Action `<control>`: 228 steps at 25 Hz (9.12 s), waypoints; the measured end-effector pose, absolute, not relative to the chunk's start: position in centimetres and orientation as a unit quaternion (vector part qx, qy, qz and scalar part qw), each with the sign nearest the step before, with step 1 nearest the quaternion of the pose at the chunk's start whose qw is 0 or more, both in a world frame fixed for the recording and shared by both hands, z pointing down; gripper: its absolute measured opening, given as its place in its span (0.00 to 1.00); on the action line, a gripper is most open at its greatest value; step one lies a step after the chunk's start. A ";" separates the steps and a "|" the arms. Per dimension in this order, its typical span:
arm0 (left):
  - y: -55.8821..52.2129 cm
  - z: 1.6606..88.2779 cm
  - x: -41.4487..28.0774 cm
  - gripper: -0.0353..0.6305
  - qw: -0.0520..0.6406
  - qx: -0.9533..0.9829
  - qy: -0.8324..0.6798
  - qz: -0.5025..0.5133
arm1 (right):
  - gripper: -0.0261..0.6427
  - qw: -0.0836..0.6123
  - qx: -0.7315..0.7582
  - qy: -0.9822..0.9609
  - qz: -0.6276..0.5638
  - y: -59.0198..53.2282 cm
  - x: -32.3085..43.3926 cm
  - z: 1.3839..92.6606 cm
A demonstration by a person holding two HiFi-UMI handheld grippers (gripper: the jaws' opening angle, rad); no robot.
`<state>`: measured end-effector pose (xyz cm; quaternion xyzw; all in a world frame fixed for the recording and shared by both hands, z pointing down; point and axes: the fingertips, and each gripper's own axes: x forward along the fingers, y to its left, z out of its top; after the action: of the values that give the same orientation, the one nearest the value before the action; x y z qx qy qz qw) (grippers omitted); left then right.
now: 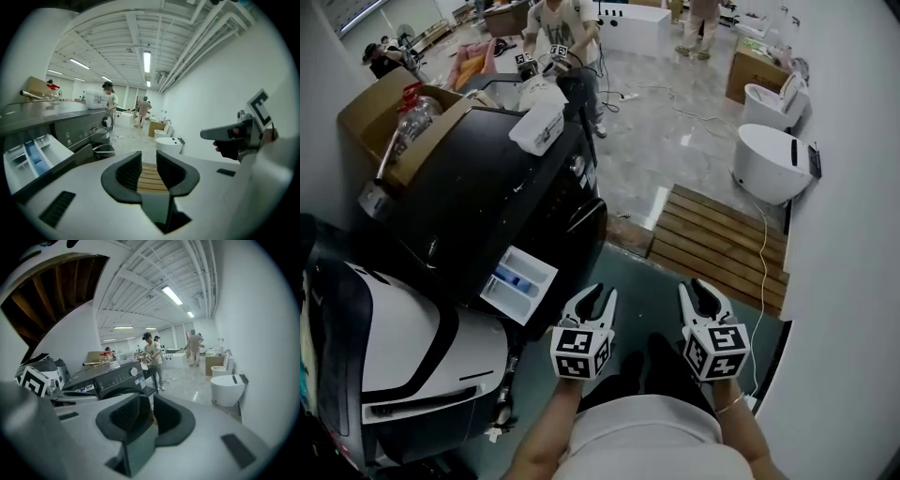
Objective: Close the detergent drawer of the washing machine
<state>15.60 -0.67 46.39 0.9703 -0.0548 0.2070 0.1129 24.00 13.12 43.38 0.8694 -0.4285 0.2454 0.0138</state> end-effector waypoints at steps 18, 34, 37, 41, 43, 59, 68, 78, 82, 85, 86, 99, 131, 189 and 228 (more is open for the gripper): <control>-5.5 46.1 7.2 0.18 0.160 0.906 -0.355 0.169 | 0.16 0.088 0.674 -0.693 0.240 -0.7 21.2 43.9; -2.0 46.5 -3.6 0.18 0.183 0.809 -0.538 0.150 | 0.16 0.136 0.550 -0.792 0.228 -2.9 13.9 45.4; -1.5 46.6 -4.5 0.18 0.187 0.798 -0.553 0.150 | 0.16 0.144 0.544 -0.795 0.226 -2.7 13.6 45.6; -1.2 47.1 -5.1 0.18 0.191 0.791 -0.561 0.150 | 0.16 0.151 0.545 -0.795 0.222 -2.5 13.8 46.0; -1.1 47.3 -5.2 0.18 0.193 0.789 -0.563 0.151 | 0.16 0.154 0.545 -0.794 0.219 -2.4 13.9 46.1; -3.8 49.6 -6.1 0.19 0.213 0.781 -0.566 0.155 | 0.16 0.179 0.556 -0.781 0.221 -4.6 13.9 47.8; -6.8 51.5 -5.9 0.22 0.228 0.784 -0.555 0.162 | 0.16 0.210 0.553 -0.776 0.219 -7.2 13.5 49.8; -8.5 53.0 -5.6 0.24 0.240 0.785 -0.546 0.169 | 0.16 0.226 0.550 -0.770 0.231 -9.2 13.7 51.8; -9.1 53.3 -5.7 0.24 0.240 0.786 -0.543 0.174 | 0.17 0.232 0.543 -0.773 0.230 -9.9 13.4 52.2; -9.8 53.4 -5.5 0.24 0.237 0.788 -0.540 0.176 | 0.17 0.233 0.539 -0.776 0.230 -10.4 13.2 52.2; -10.0 53.5 -5.5 0.24 0.236 0.789 -0.539 0.177 | 0.17 0.233 0.539 -0.776 0.230 -10.6 13.1 52.2; -11.2 53.4 -5.2 0.21 0.230 0.794 -0.532 0.183 | 0.17 0.236 0.542 -0.778 0.215 -11.1 13.2 52.2; -15.0 53.0 -5.7 0.19 0.230 0.787 -0.545 0.172 | 0.17 0.225 0.552 -0.774 0.214 -14.7 12.6 51.9; -23.7 52.9 -6.5 0.18 0.222 0.785 -0.554 0.165 | 0.17 0.202 0.578 -0.761 0.216 -23.5 11.9 51.8; -23.3 50.1 -6.3 0.17 0.200 0.783 -0.568 0.155 | 0.16 0.174 0.581 -0.770 0.197 -22.6 12.6 48.4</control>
<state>-6.26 -23.31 50.15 0.7830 -0.5681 0.1554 0.2001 12.55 -22.64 48.43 0.5812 -0.7702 0.1971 0.1738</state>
